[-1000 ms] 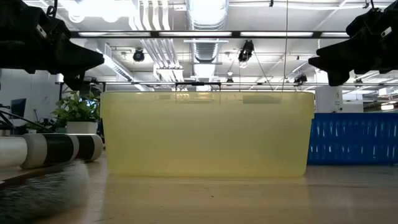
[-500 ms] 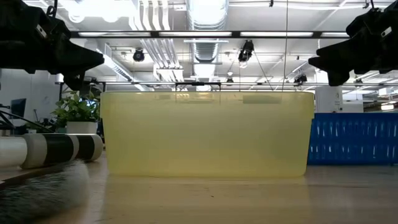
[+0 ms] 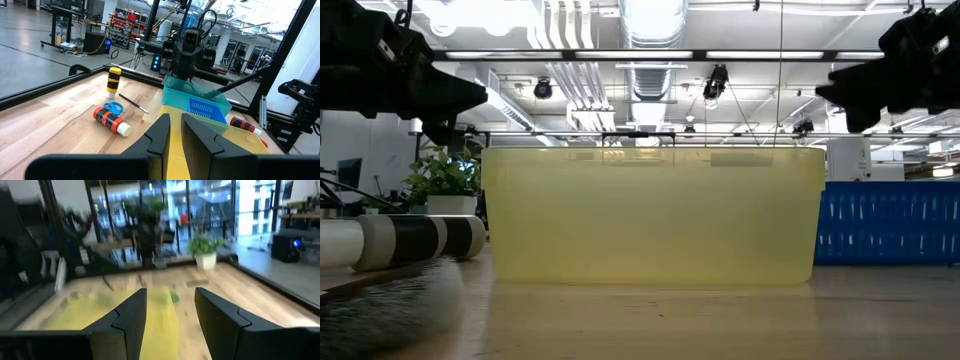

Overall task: Pick & Place Paint Supplies
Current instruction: Put the red scissors into the green bin

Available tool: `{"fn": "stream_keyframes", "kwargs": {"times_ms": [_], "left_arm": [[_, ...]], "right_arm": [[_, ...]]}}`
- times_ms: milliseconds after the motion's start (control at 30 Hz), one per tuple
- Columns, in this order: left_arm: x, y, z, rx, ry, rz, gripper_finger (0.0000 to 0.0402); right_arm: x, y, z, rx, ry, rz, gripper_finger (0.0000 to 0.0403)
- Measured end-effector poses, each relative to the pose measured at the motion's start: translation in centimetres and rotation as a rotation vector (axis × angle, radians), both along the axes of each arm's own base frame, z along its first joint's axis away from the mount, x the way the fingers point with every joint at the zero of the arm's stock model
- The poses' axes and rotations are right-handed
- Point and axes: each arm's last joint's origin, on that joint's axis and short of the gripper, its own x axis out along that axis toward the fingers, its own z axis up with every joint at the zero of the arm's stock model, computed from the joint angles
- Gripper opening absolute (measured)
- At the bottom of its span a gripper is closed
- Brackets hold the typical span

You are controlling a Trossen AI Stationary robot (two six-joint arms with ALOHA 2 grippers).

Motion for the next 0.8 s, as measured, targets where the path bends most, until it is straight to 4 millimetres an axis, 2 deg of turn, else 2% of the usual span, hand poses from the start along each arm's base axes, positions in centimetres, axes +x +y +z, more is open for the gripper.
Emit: {"fn": "stream_keyframes", "kwargs": {"times_ms": [67, 167, 300, 367, 500, 700, 800], "left_arm": [[0.0, 0.0, 0.0, 0.000, 0.000, 0.001, 0.0058], [0.0, 0.0, 0.0, 0.000, 0.000, 0.000, 0.0058], [0.0, 0.0, 0.0, 0.000, 0.001, 0.001, 0.0058], [0.0, 0.0, 0.0, 0.000, 0.001, 0.001, 0.0058], [0.0, 0.0, 0.0, 0.000, 0.001, 0.000, 0.0058], [0.0, 0.0, 0.0, 0.000, 0.001, 0.000, 0.0058], [0.0, 0.0, 0.0, 0.000, 0.001, 0.000, 0.0058]], "right_arm": [[-0.1, 0.1, 0.8, 0.177, -0.094, 0.053, 0.0167], [-0.5, -0.1, 2.8, 0.565, -0.331, 0.093, 0.0167], [-0.5, -0.7, 3.6, 0.876, -0.516, -0.004, 0.0167], [-0.6, -0.8, 4.1, 0.885, -0.592, -0.013, 0.0167], [-1.0, -0.7, 5.2, 0.641, -0.670, -0.014, 0.0167], [-2.3, -0.6, 6.9, 0.683, -0.912, 0.076, 0.0167], [-3.4, -0.4, 8.7, 0.573, -1.061, 0.135, 0.0167]]}}
